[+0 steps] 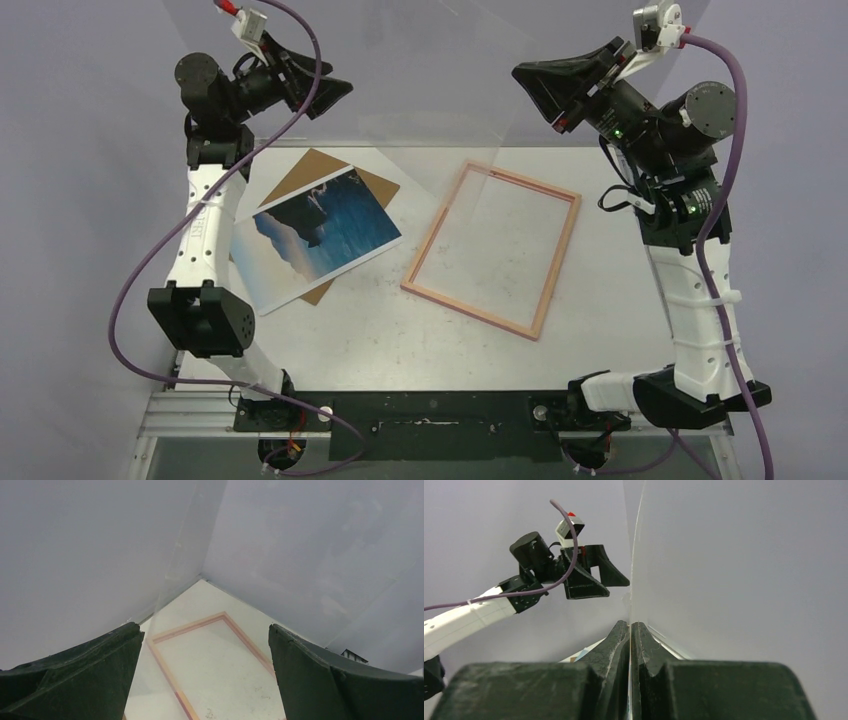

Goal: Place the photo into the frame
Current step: Pick up the photo frame item at the center of the board.

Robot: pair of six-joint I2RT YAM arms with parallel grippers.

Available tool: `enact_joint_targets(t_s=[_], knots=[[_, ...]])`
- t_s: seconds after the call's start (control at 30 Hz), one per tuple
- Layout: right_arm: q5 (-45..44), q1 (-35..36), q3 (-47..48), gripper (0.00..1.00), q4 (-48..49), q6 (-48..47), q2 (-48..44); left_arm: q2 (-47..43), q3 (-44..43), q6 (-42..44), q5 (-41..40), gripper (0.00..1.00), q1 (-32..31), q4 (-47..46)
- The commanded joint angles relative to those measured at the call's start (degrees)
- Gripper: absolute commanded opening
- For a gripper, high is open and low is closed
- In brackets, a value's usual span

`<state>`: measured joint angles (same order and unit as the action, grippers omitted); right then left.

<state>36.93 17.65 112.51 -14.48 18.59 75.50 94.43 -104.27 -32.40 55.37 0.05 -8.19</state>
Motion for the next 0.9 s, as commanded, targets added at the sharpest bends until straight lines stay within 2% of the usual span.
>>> enact_joint_targets(t_s=[0.0, 0.37, 0.47, 0.63, 0.73, 0.87], knots=[[3.0, 0.1, 2.3, 0.0, 5.0, 1.3, -2.0, 3.2, -6.9, -2.4, 4.9, 0.97, 0.4, -6.6], [7.3, 0.0, 2.4, 0.0, 4.2, 1.5, -3.1, 4.7, -14.9, -5.1, 12.1, 0.94, 0.8, -5.8], [7.7, 0.0, 2.4, 0.0, 4.1, 1.5, -3.4, 4.5, -15.8, -10.8, 17.2, 0.87, 0.8, -11.0], [8.0, 0.0, 2.3, 0.0, 4.3, 1.4, -3.7, 3.0, -13.7, -24.8, 23.6, 0.66, 0.7, -25.6], [7.9, 0.0, 1.6, 0.0, 6.9, 2.9, -4.4, 2.0, -12.9, -25.9, 24.1, 0.6, 0.5, -26.4], [9.8, -0.1, 0.7, 0.0, 10.9, 5.3, -4.8, 2.0, -13.9, -27.1, 24.1, 0.59, 0.4, -26.7]])
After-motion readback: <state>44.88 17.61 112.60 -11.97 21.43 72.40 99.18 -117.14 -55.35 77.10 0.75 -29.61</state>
